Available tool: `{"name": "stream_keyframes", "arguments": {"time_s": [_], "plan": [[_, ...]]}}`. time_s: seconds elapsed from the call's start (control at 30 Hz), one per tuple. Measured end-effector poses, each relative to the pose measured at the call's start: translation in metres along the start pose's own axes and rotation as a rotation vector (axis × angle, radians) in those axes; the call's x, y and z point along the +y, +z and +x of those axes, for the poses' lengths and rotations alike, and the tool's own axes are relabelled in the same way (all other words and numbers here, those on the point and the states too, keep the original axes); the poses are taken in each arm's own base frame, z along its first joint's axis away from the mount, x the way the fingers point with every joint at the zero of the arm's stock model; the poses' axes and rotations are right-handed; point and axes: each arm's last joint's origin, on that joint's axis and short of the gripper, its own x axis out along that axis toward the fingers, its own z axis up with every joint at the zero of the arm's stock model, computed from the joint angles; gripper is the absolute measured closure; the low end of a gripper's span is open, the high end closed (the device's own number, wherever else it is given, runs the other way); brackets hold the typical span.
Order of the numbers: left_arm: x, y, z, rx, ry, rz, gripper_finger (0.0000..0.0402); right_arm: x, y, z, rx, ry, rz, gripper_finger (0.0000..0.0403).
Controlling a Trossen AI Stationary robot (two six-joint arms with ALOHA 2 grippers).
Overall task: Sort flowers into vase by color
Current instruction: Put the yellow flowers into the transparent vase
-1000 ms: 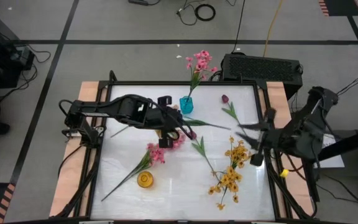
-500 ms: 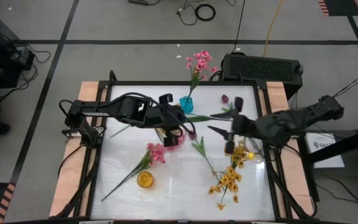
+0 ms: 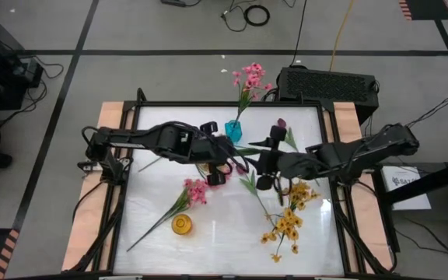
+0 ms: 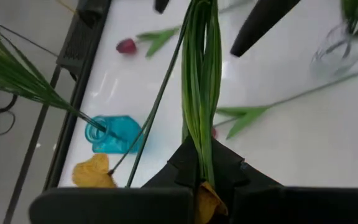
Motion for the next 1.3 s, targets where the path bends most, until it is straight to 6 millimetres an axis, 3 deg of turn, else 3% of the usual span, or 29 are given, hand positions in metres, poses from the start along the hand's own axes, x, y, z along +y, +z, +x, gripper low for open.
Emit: {"name": "stream_keyframes", "arguments": {"time_s": [0.23, 0.47, 0.63, 1.1, 1.2, 1.3], "plan": [[-0.008, 0.0, 0.011, 0.025, -0.004, 0.022, 0.0383, 0.01, -0.01, 0.019, 0.088, 0.067, -0.004, 0.018], [-0.013, -0.001, 0.01, 0.023, -0.015, 0.028, 0.0383, 0.022, -0.016, 0.037, 0.131, 0.013, -0.062, 0.0186], [-0.014, -0.001, 0.009, 0.022, -0.016, 0.029, 0.0383, 0.027, -0.017, 0.043, 0.134, 0.016, -0.064, 0.0229], [-0.015, -0.001, 0.011, 0.032, -0.02, 0.039, 0.038, 0.029, -0.016, 0.043, 0.124, 0.066, -0.047, 0.0393], [-0.015, -0.001, 0.011, 0.029, -0.019, 0.027, 0.0357, 0.03, -0.016, 0.043, 0.129, 0.07, -0.022, 0.0395], [-0.015, 0.0, 0.011, 0.025, -0.019, 0.001, 0.0308, 0.03, -0.017, 0.043, 0.137, 0.073, -0.019, 0.0399]]}}
